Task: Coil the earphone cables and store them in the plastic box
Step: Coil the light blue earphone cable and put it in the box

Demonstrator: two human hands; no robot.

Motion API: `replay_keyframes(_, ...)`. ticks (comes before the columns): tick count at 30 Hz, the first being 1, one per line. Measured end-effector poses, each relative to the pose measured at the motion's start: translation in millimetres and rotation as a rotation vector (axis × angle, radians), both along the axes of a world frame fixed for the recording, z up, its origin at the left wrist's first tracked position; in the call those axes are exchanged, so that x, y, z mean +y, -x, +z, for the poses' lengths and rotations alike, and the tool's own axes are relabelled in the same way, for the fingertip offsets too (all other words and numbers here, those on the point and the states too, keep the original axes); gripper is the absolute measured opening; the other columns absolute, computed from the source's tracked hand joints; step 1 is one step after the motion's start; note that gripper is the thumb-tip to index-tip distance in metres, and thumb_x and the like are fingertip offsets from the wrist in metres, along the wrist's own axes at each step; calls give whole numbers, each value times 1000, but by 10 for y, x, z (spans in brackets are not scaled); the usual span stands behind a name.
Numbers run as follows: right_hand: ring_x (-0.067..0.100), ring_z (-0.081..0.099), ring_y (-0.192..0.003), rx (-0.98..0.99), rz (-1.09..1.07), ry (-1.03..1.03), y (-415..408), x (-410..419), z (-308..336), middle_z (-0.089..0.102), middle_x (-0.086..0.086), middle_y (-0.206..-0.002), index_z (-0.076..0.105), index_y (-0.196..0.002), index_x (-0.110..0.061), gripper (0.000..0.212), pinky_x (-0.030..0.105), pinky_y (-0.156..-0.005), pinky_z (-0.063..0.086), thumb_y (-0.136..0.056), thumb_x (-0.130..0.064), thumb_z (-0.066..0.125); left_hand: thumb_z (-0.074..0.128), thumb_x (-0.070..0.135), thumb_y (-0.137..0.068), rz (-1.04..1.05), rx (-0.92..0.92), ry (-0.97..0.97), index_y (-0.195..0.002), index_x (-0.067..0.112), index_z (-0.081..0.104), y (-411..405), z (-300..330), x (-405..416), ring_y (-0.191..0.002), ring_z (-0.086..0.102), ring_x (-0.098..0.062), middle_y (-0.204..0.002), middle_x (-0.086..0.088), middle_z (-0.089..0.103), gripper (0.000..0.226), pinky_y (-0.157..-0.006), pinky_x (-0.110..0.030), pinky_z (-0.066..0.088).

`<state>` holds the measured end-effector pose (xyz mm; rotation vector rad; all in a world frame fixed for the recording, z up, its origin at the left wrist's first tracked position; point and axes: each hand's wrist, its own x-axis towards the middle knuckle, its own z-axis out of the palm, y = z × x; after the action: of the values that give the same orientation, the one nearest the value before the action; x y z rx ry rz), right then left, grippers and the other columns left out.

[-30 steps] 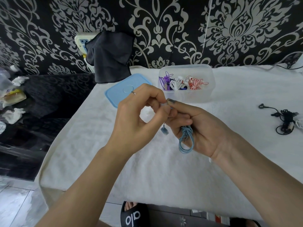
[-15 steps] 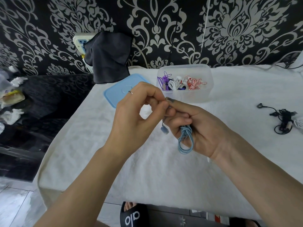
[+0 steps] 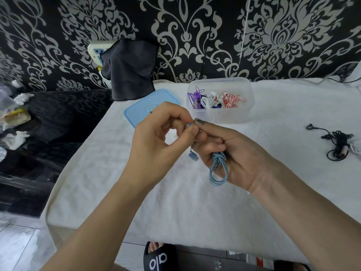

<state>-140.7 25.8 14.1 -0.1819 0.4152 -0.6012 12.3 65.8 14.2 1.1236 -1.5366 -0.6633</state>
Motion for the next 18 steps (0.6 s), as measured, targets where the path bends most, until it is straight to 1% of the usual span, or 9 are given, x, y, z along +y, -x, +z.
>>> replay_keyframes(2, 3, 35, -47, 8, 4, 11, 0, 4, 8, 48, 5, -67, 67, -83, 3, 10, 11, -37, 38, -82, -7, 62, 69, -4, -90, -5, 13, -9, -90, 12, 62, -7, 0, 1, -76, 61, -44, -74, -14, 60, 18, -74, -35, 49)
replay_keyframes(4, 2, 31, -49, 10, 16, 26, 2, 4, 19, 48, 4, -66, 67, -84, 3, 10, 11, -37, 37, -83, -7, 63, 69, -4, -90, -19, 38, -29, -90, 12, 62, -8, -2, 4, -76, 62, -44, -72, -4, 60, 18, -74, -30, 47)
replay_keyframes(6, 3, 31, -48, -3, 31, 32, 5, -1, 19, 48, 4, -67, 64, -87, 1, 7, 12, -36, 37, -85, -5, 64, 69, -3, -90, -46, 69, -63, -90, 12, 62, -7, -5, 7, -74, 61, -35, -73, 7, 57, 16, -72, -30, 47)
replay_keyframes(8, 2, 24, -55, -17, 34, 34, 4, -10, 22, 46, 5, -72, 62, -90, 1, 7, 12, -36, 38, -87, -6, 63, 70, -4, -89, -71, 96, -82, -90, 9, 62, -8, -2, 8, -72, 54, -19, -77, 7, 56, 16, -71, -27, 46)
replay_keyframes(10, 2, 21, -60, -22, 26, 29, 6, -20, 23, 42, 4, -73, 62, -89, 1, 9, 12, -36, 38, -87, -8, 61, 70, -9, -88, -87, 102, -73, -90, 6, 62, -7, 2, 10, -72, 52, -13, -82, 8, 59, 18, -72, -24, 46)
replay_keyframes(12, 2, 22, -57, -43, 47, 30, 14, -16, 21, 44, 4, -69, 63, -90, 2, 11, 12, -36, 38, -88, -8, 60, 71, -9, -88, -82, 98, -56, -91, 10, 62, -1, 14, 23, -71, 53, -13, -82, 11, 59, 21, -72, -24, 47)
replay_keyframes(15, 6, 35, -45, -97, 101, 24, 21, -16, 1, 49, 5, -65, 64, -91, 4, 14, 12, -37, 38, -92, -9, 58, 70, -4, -88, -64, 68, -25, -92, 13, 61, -1, 28, 38, -73, 55, -15, -82, 11, 59, 20, -73, -25, 47)
replay_keyframes(17, 6, 38, -44, -73, 92, 23, 29, -32, -8, 48, 5, -67, 62, -93, 3, 15, 13, -37, 38, -92, -11, 58, 70, -2, -88, -43, 41, -19, -94, 13, 62, -30, 14, 39, -73, 55, -16, -85, 10, 60, 18, -75, -26, 48)
replay_keyframes(18, 6, 37, -44, -49, 77, 31, 32, -41, -11, 47, 5, -68, 61, -95, 2, 14, 13, -37, 38, -92, -11, 59, 70, 0, -89, -38, 24, -17, -96, 12, 63, -53, 7, 35, -74, 57, -18, -87, 8, 61, 17, -76, -29, 50)
